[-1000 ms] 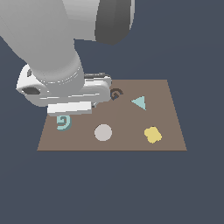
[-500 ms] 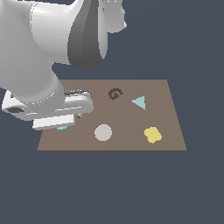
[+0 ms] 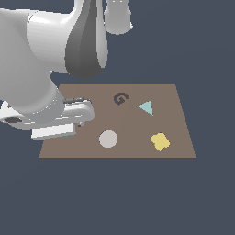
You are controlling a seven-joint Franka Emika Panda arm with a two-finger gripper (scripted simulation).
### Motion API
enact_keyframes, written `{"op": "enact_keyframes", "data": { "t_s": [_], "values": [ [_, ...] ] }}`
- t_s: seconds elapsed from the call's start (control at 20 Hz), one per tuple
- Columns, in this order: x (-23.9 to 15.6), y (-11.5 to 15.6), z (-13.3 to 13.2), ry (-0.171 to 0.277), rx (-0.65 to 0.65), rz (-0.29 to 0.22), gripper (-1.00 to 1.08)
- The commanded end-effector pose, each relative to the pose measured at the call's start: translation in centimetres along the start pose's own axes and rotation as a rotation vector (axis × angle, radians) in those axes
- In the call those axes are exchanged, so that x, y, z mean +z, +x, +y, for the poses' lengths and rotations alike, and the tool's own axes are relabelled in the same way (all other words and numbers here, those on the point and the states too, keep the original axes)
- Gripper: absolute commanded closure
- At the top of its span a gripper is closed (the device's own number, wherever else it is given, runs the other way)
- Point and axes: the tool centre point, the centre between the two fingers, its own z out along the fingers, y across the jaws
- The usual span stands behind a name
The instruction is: Insert a designated object into the corresponding slot on a board.
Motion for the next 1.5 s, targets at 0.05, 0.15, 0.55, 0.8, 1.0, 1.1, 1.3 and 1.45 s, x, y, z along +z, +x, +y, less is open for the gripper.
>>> {"op": "enact_keyframes", "data": {
  "t_s": [0.05,0.15,0.55,0.8,1.0,1.1,1.3,1.45],
  "values": [
    [0.6,0.0,0.0,0.0,-0.001,0.0,-0.92],
    [1.3,0.1,0.0,0.0,-0.002,0.0,-0.92],
    [2.0,0.1,0.0,0.0,-0.002,0.0,1.08],
    [2.0,0.1,0.0,0.0,-0.002,0.0,1.08],
    [1.9,0.1,0.0,0.0,-0.003,0.001,1.08],
    [1.9,0.2,-0.1,0.0,-0.011,0.001,1.08],
    [1.9,0.5,-0.5,0.0,-0.05,0.001,1.08],
    [1.9,0.8,-1.1,0.0,-0.099,0.001,1.08]
  ]
}}
